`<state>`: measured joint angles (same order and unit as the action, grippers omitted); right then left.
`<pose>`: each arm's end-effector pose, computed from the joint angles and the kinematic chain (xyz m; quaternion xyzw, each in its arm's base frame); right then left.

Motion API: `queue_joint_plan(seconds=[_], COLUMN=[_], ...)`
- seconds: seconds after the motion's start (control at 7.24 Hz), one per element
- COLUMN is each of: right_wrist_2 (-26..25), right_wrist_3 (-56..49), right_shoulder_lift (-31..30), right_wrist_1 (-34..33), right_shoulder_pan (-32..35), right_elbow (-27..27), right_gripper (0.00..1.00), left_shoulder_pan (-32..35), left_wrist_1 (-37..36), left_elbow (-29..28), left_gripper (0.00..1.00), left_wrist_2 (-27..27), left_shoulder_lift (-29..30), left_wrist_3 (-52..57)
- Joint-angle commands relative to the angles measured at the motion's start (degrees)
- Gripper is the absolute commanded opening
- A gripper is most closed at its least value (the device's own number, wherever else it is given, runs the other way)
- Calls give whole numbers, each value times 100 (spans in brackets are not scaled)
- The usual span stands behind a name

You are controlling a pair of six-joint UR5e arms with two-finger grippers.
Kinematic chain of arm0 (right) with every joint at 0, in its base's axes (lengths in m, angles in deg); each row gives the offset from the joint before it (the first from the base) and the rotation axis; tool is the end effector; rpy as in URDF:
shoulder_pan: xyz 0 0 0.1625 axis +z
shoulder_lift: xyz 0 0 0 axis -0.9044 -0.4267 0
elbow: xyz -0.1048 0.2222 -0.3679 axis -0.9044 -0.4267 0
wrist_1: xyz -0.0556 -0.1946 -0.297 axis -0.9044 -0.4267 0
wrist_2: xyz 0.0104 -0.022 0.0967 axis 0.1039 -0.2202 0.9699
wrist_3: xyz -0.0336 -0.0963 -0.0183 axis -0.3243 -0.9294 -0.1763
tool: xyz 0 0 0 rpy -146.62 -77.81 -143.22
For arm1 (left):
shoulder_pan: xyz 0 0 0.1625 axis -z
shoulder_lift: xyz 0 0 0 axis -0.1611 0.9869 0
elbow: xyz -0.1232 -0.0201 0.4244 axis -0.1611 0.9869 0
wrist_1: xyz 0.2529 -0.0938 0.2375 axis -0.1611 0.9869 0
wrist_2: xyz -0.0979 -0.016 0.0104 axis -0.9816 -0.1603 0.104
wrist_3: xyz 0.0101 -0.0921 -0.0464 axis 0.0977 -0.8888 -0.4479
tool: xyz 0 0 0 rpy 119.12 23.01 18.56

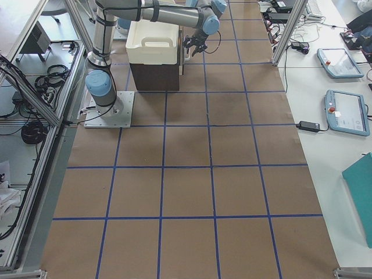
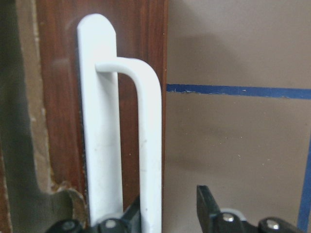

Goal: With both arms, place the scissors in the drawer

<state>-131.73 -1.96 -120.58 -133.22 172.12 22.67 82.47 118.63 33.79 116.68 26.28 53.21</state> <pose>0.3007 -0.4865 0.3157 -0.7003 0.6797 0.1683 0.1386 0.0138 -0.5075 0.4022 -0.8040 -0.5932 -0.0130 0.0387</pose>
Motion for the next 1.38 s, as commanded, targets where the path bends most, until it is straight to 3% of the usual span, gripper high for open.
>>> queue_joint_plan(seconds=[0.0, 0.28, 0.55, 1.24], right_wrist_2=[-8, -43, -60, -69], right_wrist_3=[-58, -76, -119, -383], right_shoulder_lift=[50, 286, 524, 1086], right_wrist_1=[-115, -132, -141, -554], right_shoulder_pan=[-24, -59, -94, -332], right_elbow=[-145, -443, -751, -1585], right_gripper=[44, 44, 44, 44], left_shoulder_pan=[80, 133, 606, 775], left_wrist_1=[263, 388, 466, 485], left_elbow=[-6, -15, -24, -15], left_gripper=[0, 0, 0, 0], left_wrist_2=[-367, -466, -431, -431], left_shoulder_lift=[-179, -241, -382, -435], left_wrist_3=[-4, -152, -529, -953])
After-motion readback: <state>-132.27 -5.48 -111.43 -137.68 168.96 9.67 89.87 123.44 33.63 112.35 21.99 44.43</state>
